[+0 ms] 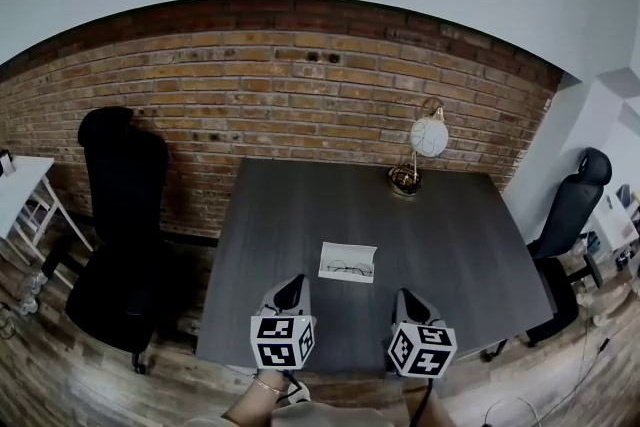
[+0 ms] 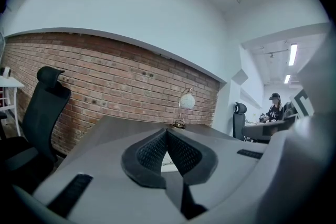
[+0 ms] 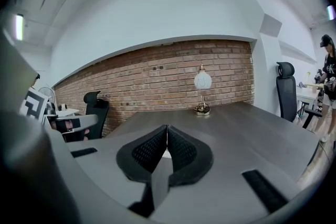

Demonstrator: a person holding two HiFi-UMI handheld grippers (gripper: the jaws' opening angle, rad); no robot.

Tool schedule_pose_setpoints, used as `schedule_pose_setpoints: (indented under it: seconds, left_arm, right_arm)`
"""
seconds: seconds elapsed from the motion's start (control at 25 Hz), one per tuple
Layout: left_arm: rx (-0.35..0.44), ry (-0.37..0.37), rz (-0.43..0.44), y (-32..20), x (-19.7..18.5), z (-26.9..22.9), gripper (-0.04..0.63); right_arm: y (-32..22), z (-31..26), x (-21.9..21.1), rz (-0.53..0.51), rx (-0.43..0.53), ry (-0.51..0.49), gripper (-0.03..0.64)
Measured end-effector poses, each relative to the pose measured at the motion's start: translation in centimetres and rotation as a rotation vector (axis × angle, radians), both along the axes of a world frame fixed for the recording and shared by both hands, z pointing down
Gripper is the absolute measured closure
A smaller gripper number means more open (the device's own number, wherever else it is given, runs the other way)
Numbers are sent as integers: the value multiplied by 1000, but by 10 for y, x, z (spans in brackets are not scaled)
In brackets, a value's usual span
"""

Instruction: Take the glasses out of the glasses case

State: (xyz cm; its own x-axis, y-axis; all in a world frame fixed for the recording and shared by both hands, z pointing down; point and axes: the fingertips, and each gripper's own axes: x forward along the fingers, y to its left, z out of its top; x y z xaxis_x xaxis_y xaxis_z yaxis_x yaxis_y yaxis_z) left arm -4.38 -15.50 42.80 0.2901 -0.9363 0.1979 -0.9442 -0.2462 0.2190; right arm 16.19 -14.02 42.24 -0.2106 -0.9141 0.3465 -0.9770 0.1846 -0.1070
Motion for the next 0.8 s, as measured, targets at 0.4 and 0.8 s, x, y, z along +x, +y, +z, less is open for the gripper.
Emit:
schedule_pose_setpoints:
  seconds: [0.4, 0.8]
  left_arm:
    - [-20, 17, 3, -67, -4, 10, 578]
    - [-102, -16, -6, -87, -5, 39, 578]
  right_arm:
    - [-71, 8, -6, -14, -25, 25, 583]
    - [-101, 42, -15, -58, -120, 17, 584]
